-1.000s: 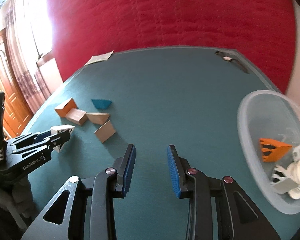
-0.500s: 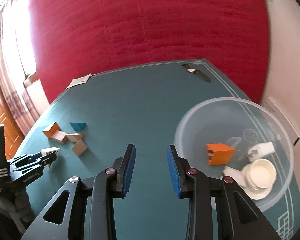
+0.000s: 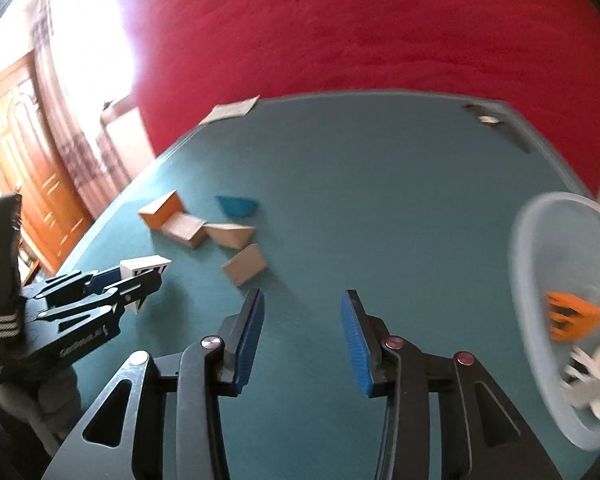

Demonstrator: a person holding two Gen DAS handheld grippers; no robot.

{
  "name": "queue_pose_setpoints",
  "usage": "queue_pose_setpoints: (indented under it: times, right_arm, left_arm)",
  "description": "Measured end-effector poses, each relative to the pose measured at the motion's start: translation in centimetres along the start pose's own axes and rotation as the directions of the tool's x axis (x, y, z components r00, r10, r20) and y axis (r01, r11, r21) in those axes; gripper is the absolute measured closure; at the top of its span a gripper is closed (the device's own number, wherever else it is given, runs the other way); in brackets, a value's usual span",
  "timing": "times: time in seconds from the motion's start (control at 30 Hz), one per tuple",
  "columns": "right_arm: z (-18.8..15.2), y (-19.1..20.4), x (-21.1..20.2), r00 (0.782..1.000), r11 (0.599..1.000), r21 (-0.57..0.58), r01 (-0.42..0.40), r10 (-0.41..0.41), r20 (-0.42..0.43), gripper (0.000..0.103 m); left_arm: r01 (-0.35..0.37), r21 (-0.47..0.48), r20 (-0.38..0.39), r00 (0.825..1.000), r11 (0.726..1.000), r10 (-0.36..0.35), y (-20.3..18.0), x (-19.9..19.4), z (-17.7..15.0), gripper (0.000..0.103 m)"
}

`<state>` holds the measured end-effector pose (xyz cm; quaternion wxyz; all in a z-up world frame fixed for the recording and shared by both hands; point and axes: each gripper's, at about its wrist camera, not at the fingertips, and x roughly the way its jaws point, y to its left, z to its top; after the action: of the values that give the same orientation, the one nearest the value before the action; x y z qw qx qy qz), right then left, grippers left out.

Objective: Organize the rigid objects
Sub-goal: 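Lift the white block with the left gripper while the right gripper returns to the beige blocks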

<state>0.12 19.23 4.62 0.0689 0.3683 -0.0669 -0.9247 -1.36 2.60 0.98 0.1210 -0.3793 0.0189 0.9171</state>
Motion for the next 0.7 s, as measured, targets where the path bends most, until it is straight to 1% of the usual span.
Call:
queue_pose_setpoints:
  times: [0.13, 0.23, 0.4, 0.53, 0.6, 0.67, 0.7]
  right_arm:
    - [0.6, 2.1, 2.1, 0.999, 0.996, -0.081, -0.023, 0.021, -0.026, 0.061]
    - [1.0, 3.2, 3.8, 0.999, 0.991, -0.134, -0.014, 0.008, -0.044, 0.061]
    - [1.4, 3.6, 5.7, 0.997, 0.988, -0.152, -0.02, 0.009, -0.073, 0.061]
    - [1.6, 4.0, 6.1, 0.996, 0.985, -0.169, -0.033, 0.019, -0.082, 0.061]
    - [1.6, 4.4, 6.3, 0.996, 0.982, -0.187, -0.02, 0.004, -0.086, 0.061]
    - [1.6, 4.7, 6.4, 0.996, 0.98, -0.198, -0.017, 0.0, -0.087, 0.063]
    - [1.6, 4.8, 6.5, 0.996, 0.979, -0.203, -0.012, -0.005, -0.087, 0.067]
  left_arm:
    - [-0.006, -0.013, -0.006, 1.0, 1.0, 0.006, 0.6, 0.1, -0.1, 0.072]
    - [-0.007, -0.022, -0.012, 1.0, 1.0, 0.006, 0.9, 0.2, 0.0, 0.072]
    - [0.0, -0.021, -0.016, 1.0, 1.0, 0.0, 0.9, 0.3, 0.0, 0.072]
    - [0.0, -0.022, -0.02, 1.0, 1.0, -0.001, 0.9, 0.4, 0.0, 0.072]
    - [-0.002, -0.023, -0.021, 1.0, 1.0, 0.002, 0.8, 0.4, 0.0, 0.072]
    - [-0.005, -0.024, -0.02, 1.0, 1.0, 0.005, 0.7, 0.4, 0.0, 0.072]
    - [-0.007, -0.024, -0.019, 1.0, 1.0, 0.006, 0.7, 0.3, 0.0, 0.072]
